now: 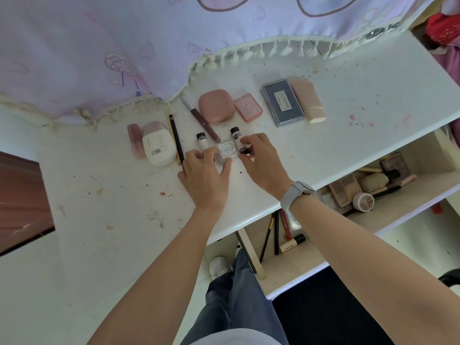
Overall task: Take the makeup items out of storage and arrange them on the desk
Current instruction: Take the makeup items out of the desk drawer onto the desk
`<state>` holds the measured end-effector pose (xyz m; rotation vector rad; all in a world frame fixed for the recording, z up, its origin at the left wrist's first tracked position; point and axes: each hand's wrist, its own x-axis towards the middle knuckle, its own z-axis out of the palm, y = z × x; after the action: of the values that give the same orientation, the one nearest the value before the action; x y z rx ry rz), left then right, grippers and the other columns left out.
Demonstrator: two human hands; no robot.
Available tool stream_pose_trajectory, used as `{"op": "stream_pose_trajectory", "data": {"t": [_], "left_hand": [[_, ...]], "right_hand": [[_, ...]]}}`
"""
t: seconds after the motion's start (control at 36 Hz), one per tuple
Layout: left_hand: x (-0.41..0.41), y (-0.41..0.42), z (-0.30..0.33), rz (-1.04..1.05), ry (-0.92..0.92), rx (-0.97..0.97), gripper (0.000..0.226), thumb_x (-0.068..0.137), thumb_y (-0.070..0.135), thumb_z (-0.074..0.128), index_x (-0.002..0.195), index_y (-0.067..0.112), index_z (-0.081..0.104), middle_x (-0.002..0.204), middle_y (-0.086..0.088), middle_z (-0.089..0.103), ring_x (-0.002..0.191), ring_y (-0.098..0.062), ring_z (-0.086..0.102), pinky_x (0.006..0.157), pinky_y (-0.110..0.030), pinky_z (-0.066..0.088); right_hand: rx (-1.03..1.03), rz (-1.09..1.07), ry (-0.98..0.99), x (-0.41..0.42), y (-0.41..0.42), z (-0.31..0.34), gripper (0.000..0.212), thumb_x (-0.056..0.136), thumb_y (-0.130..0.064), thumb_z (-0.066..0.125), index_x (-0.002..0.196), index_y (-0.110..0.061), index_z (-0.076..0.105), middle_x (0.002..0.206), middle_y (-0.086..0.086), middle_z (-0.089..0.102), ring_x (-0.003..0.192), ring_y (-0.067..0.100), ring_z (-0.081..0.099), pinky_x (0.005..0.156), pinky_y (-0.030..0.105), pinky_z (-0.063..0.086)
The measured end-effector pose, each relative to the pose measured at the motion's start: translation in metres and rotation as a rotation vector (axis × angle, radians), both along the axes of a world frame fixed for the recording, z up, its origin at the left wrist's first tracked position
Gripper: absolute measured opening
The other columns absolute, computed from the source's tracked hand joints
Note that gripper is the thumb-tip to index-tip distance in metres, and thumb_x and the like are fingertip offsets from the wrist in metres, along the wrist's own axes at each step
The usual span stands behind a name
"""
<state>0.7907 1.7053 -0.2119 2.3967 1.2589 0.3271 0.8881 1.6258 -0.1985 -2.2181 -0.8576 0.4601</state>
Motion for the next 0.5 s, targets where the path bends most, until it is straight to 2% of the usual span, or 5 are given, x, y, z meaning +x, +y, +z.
{"op": "stream_pose_trajectory", "data": {"t": [0.11, 0.33, 0.44, 0.5], "left_hand": [[0.006, 0.001, -0.001, 0.017, -0.016, -0.006, 0.033, 0.08, 0.045, 0.067, 0.101, 0.021, 0.06, 0.105, -0.007, 0.047, 0.095, -0.024, 0.048, 0.078, -0.032, 0.029], [-0.009, -0.013, 0.004, -0.071, -0.028, -0.035, 0.049, 0.082, 0.037, 0.067, 0.126, 0.022, 0.051, 0.118, -0.009, 0.046, 0.102, -0.024, 0.046, 0.081, -0.035, 0.037], [-0.035, -0.036, 0.01, -0.186, -0.141, -0.02, 0.044, 0.083, 0.024, 0.068, 0.124, 0.017, 0.053, 0.12, -0.012, 0.05, 0.106, -0.028, 0.049, 0.083, -0.04, 0.041], [-0.051, -0.054, 0.011, -0.287, -0.225, 0.021, 0.037, 0.083, 0.015, 0.068, 0.118, 0.011, 0.057, 0.116, -0.015, 0.055, 0.104, -0.03, 0.053, 0.08, -0.041, 0.045]], "right_hand": [[-0.015, 0.013, -0.061, 0.003, 0.002, -0.002, 0.036, 0.09, -0.005, 0.054, 0.126, -0.003, 0.053, 0.122, 0.013, 0.053, 0.107, 0.027, 0.049, 0.094, 0.03, 0.042], [0.036, 0.009, -0.031, -0.003, -0.026, 0.004, 0.042, 0.09, -0.003, 0.049, 0.132, -0.006, 0.049, 0.132, 0.008, 0.05, 0.119, 0.023, 0.044, 0.1, 0.03, 0.04], [0.128, -0.08, -0.036, -0.017, -0.07, 0.011, 0.031, 0.089, -0.001, 0.048, 0.117, -0.007, 0.059, 0.115, -0.001, 0.054, 0.103, 0.013, 0.051, 0.084, 0.01, 0.041], [0.117, -0.08, -0.051, -0.023, -0.101, 0.01, 0.025, 0.088, 0.0, 0.048, 0.108, -0.007, 0.061, 0.104, -0.004, 0.056, 0.093, 0.01, 0.053, 0.08, 0.006, 0.041]]}}
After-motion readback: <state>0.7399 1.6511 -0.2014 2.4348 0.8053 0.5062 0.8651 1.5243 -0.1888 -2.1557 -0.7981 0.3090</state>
